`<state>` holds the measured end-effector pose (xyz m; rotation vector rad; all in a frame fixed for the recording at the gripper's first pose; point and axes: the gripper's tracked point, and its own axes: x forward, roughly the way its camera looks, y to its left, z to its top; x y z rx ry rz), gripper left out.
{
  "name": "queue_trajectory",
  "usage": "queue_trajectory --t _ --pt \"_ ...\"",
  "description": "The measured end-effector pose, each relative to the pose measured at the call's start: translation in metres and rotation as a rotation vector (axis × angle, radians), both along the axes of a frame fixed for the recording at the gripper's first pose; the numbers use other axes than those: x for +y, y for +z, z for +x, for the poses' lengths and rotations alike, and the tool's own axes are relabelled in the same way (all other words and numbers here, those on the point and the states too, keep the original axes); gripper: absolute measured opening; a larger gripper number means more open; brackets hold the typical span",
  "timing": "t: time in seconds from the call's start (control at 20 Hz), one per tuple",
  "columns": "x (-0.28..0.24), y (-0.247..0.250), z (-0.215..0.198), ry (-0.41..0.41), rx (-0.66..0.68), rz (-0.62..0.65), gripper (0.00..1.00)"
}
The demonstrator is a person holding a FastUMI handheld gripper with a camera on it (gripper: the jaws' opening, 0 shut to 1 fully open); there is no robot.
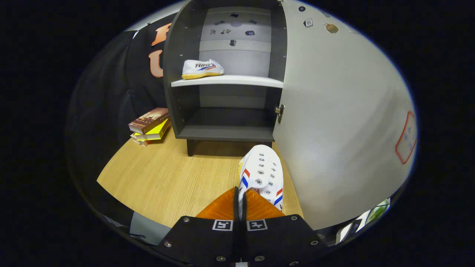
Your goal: Open the shoe cabinet door, grab the shoes and put them into the shoe cabinet, then close the shoe cabinet door.
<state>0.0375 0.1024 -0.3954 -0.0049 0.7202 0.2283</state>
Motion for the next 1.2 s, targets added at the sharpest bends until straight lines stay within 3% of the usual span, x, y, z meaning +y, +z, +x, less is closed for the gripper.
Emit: queue_trajectory --t 0.6,0.95,1.2 --pt "0.019 0.145 0.052 0.025 -0.219 -0.054 0.00" --pt "0.033 0.197 0.133 0.053 -0.327 -0.090 0.00" --pt "0.046 0.198 0.214 0.071 -0.352 -0.096 0.00"
